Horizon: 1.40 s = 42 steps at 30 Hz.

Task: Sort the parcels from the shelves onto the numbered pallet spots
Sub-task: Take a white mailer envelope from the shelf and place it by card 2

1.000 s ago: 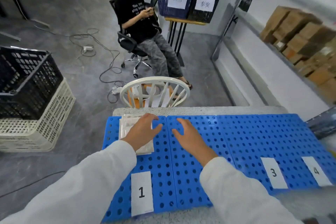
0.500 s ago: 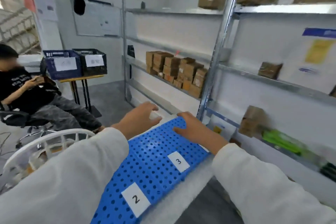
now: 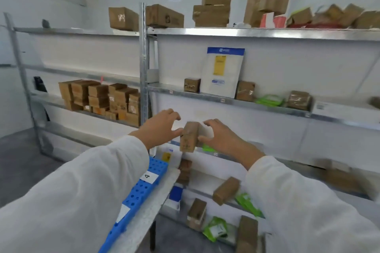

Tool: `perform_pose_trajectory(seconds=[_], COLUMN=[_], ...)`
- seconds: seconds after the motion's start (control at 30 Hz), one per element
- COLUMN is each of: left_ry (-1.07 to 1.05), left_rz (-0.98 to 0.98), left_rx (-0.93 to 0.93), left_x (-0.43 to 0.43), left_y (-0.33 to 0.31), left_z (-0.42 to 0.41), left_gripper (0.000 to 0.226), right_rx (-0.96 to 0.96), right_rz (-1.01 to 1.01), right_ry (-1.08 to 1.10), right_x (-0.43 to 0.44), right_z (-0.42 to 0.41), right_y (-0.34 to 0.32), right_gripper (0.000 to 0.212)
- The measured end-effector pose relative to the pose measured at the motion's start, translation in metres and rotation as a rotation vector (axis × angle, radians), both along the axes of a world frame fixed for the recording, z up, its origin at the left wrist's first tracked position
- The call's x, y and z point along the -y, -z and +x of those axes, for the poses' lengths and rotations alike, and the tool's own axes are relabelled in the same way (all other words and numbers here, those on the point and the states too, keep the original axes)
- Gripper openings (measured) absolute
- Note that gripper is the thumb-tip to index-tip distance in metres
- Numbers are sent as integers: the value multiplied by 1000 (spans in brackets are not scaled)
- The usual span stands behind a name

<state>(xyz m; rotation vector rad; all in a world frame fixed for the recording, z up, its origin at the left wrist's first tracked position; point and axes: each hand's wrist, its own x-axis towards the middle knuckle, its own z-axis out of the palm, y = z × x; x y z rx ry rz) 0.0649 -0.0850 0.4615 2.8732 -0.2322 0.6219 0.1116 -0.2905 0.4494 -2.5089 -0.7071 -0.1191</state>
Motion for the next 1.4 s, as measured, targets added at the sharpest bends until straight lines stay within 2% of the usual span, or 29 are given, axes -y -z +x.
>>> perform_pose_trajectory(seconds=[0.37, 0.6, 0.8, 1.03, 1.4], left_ry=[144, 176, 203, 137, -23], left_rz=[3, -80, -68, -35, -11], left_rx=[-16, -43, -20, -35, 27], left_x=[58, 43, 24, 10, 17], left_y=[-9, -5, -9, -24, -80], left_z=[139, 243, 323, 395, 507], left_gripper=[51, 54, 51, 46, 48], right_rx=[55, 72, 124, 155, 245], right_rz=[-21, -14, 0, 11, 135], right_ry=[184, 251, 274, 255, 226], right_x=[64, 63, 44, 42, 57], right_z=[86, 189, 274, 344, 466], right_y=[-10, -27, -33, -42, -106], right_gripper=[64, 63, 61, 61, 62])
